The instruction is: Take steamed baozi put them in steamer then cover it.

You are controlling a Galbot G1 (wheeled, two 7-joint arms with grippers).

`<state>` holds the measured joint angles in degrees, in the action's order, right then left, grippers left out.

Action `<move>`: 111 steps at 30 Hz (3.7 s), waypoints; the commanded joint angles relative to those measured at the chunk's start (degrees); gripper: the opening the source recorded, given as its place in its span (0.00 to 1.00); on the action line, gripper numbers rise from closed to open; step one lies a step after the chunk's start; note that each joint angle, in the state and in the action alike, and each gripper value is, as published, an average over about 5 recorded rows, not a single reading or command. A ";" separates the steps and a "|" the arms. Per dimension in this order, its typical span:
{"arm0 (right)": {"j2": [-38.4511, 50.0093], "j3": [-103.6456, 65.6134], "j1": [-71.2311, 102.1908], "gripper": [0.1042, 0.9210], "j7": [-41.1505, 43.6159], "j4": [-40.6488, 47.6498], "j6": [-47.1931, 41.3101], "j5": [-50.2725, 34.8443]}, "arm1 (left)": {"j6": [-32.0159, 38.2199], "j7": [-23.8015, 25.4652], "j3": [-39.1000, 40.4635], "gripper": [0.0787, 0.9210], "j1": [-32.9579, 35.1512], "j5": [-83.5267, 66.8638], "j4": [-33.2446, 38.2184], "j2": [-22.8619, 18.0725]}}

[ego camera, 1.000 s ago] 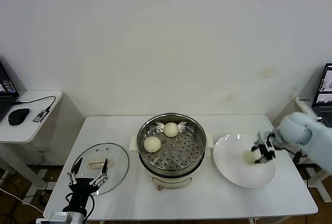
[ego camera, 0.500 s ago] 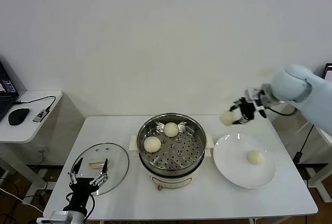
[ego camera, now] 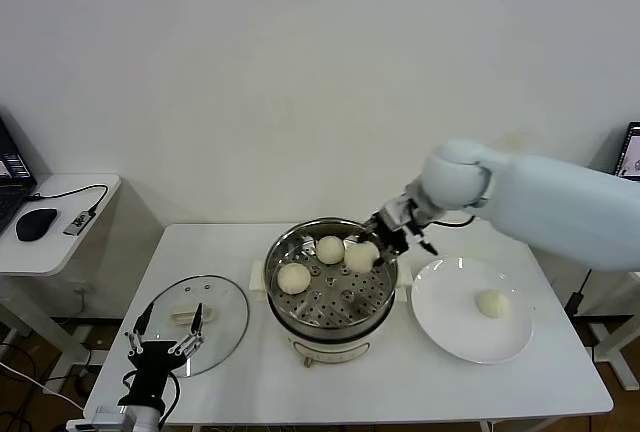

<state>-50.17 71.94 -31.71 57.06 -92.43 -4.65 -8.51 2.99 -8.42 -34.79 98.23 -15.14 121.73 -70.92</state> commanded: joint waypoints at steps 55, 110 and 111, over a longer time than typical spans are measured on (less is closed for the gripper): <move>21.93 -5.56 2.34 0.88 -0.71 -5.11 -13.35 -1.98 | 0.19 0.13 0.23 0.88 -1.41 0.59 -1.22 1.80; 10.25 -40.42 44.62 0.82 3.20 31.83 0.67 27.35 | -0.28 0.63 -1.00 0.88 -0.29 0.76 -0.19 2.42; 10.23 -40.45 44.59 0.81 3.20 31.86 0.60 27.48 | -0.28 0.63 -1.00 0.88 -0.28 0.76 -0.19 2.40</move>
<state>-37.61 32.65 11.68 60.63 -63.36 -3.96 17.67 2.69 -7.80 -35.74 97.93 -14.37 121.59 -68.48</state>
